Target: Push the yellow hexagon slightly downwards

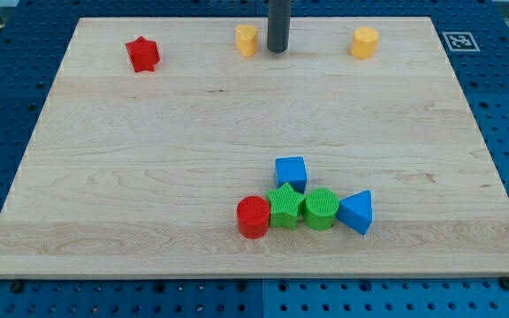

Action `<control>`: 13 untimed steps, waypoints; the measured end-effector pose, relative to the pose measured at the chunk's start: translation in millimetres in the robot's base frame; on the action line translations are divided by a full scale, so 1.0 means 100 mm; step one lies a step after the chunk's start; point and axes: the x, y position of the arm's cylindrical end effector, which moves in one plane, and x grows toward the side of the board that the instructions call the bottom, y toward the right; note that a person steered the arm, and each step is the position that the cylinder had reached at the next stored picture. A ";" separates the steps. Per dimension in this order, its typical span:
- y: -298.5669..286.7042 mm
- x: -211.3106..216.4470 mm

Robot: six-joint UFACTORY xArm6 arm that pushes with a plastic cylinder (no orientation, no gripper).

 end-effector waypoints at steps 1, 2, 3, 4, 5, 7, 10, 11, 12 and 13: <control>0.01 -0.14; 0.01 -0.22; 0.01 -0.35; 0.02 -0.47; 0.09 -0.50; 0.55 -0.60; 1.08 -0.57; 1.25 -0.40; 1.27 -0.37; 1.45 -0.37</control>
